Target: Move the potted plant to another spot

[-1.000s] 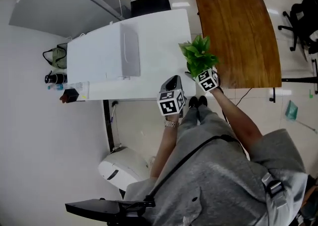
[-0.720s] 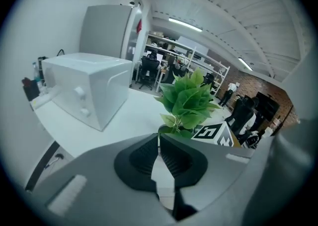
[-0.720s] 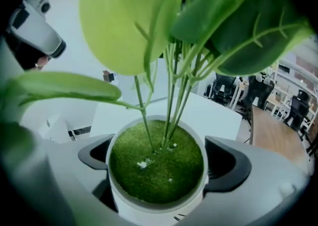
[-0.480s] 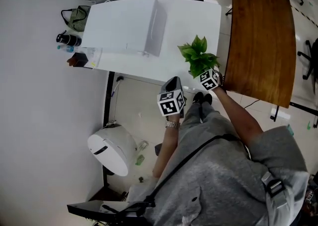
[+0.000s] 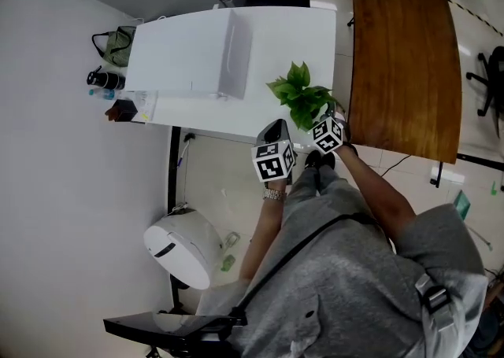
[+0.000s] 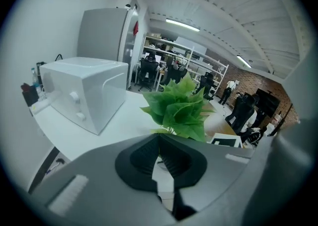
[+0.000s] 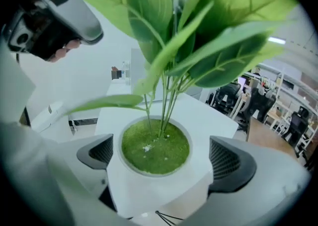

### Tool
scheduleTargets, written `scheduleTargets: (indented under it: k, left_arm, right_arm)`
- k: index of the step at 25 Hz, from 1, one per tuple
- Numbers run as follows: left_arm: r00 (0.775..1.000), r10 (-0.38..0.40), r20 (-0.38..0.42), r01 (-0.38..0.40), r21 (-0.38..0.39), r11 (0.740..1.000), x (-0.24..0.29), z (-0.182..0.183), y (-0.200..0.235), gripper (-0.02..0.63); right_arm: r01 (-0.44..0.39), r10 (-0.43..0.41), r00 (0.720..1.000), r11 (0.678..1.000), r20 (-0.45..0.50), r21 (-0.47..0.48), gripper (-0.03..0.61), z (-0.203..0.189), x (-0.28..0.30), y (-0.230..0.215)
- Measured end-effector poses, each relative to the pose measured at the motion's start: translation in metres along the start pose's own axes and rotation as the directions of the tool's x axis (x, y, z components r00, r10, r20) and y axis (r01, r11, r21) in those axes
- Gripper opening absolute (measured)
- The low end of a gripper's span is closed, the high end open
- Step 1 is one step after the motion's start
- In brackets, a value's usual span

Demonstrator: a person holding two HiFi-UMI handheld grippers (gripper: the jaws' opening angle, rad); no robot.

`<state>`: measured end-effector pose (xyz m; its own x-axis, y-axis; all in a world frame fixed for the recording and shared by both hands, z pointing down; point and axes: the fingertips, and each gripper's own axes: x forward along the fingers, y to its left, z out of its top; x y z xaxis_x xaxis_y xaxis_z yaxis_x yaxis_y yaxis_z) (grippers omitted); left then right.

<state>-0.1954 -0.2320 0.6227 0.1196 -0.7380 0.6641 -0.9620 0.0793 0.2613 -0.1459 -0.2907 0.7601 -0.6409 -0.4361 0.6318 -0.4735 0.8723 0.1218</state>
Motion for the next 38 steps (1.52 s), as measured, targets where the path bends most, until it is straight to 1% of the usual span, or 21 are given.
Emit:
scheduleTargets:
  k: [3,4,5,6,7,8,10,13,15,18,21,23,25,28,30,31,32,34,35,36,38]
  left_arm:
    - [1.0,0.009,0.023,-0.01,0.026,1.0,0.0,0.006,-0.008,0.017]
    - [0.999,0.012,0.032,-0.014,0.036,0.999,0.0,0.007,-0.011,0.017]
    - [0.999,0.015,0.04,-0.017,0.045,0.999,0.001,0.008,-0.014,0.017]
    - [0.999,0.016,0.043,-0.018,0.052,0.998,0.002,0.006,-0.018,0.017]
    - [0.999,0.016,0.04,-0.018,0.058,0.998,0.004,0.002,-0.021,0.017]
    - [0.999,0.015,0.03,-0.016,0.06,0.998,0.005,-0.005,-0.025,0.017]
    - [1.0,0.004,0.001,-0.004,0.061,0.998,0.007,-0.02,-0.036,0.017]
    - [0.999,-0.042,-0.032,0.044,0.072,0.996,0.008,-0.036,-0.059,0.017]
    - [0.996,-0.076,-0.04,0.079,0.093,0.993,0.005,-0.042,-0.073,0.017]
    - [0.991,-0.127,-0.038,0.131,0.133,0.982,-0.008,-0.046,-0.092,0.017]
    - [0.983,-0.181,-0.024,0.182,0.172,0.968,-0.025,-0.047,-0.107,0.017]
    - [0.976,-0.219,-0.021,0.218,0.196,0.956,-0.039,-0.054,-0.115,0.017]
    - [0.967,-0.254,-0.024,0.253,0.219,0.942,-0.058,-0.069,-0.12,0.017]
    - [0.955,-0.295,-0.03,0.294,0.24,0.925,-0.097,-0.103,-0.115,0.017]
    - [0.953,-0.302,-0.042,0.302,0.242,0.922,-0.126,-0.134,-0.102,0.017]
    - [0.954,-0.295,-0.054,0.299,0.239,0.924,-0.141,-0.152,-0.091,0.017]
    - [0.957,-0.283,-0.068,0.291,0.236,0.927,-0.155,-0.171,-0.08,0.017]
    - [0.96,-0.259,-0.104,0.276,0.23,0.933,-0.179,-0.205,-0.058,0.017]
    - [0.96,-0.253,-0.119,0.275,0.228,0.934,-0.189,-0.218,-0.051,0.017]
    - [0.96,-0.252,-0.126,0.275,0.222,0.936,-0.197,-0.227,-0.047,0.017]
    - [0.959,-0.259,-0.117,0.279,0.208,0.938,-0.211,-0.233,-0.047,0.017]
  right_arm:
    - [0.02,-0.02,1.0,0.999,0.006,0.035,0.581,-0.012,-0.026,-0.002]
    - [0.029,-0.03,1.0,0.998,0.009,0.058,0.569,-0.019,-0.037,-0.004]
    - [0.046,-0.048,0.999,0.995,0.018,0.083,0.489,-0.024,-0.049,-0.006]
    - [0.073,-0.077,0.997,0.991,0.031,0.11,0.366,-0.03,-0.062,-0.01]
    - [0.105,-0.112,0.993,0.985,0.044,0.139,0.219,-0.035,-0.075,-0.015]
    - [0.134,-0.144,0.988,0.976,0.049,0.171,0.139,-0.04,-0.086,-0.019]
    - [0.174,-0.192,0.98,0.953,0.05,0.249,0.0,-0.05,-0.103,-0.027]
    - [0.203,-0.236,0.971,0.91,0.048,0.362,0.0,-0.057,-0.122,-0.041]
    - [0.215,-0.251,0.967,0.885,0.034,0.414,0.0,-0.06,-0.134,-0.044]
    - [0.238,-0.265,0.964,0.852,-0.008,0.465,0.0,-0.069,-0.151,-0.039]
    - [0.276,-0.3,0.953,0.822,-0.033,0.497,0.0,-0.069,-0.177,-0.028]
    - [0.284,-0.322,0.947,0.801,-0.021,0.528,0.0,-0.062,-0.199,-0.015]
    - [0.283,-0.347,0.938,0.775,0.007,0.566,0.0,-0.056,-0.22,0.006]
    - [0.286,-0.396,0.917,0.727,0.04,0.624,0.0,-0.053,-0.25,0.047]
    - [0.252,-0.401,0.913,0.699,0.075,0.669,0.0,-0.05,-0.268,0.09]
    - [0.227,-0.39,0.916,0.696,0.093,0.681,0.0,-0.048,-0.275,0.117]
    - [0.203,-0.368,0.924,0.706,0.106,0.679,0.0,-0.047,-0.28,0.147]
    - [0.174,-0.313,0.944,0.741,0.105,0.648,0.0,-0.048,-0.286,0.204]
    - [0.172,-0.296,0.951,0.753,0.093,0.635,0.0,-0.051,-0.289,0.226]
    - [0.178,-0.289,0.954,0.758,0.079,0.628,0.0,-0.054,-0.293,0.241]
    - [0.199,-0.297,0.953,0.757,0.056,0.623,0.0,-0.058,-0.304,0.252]
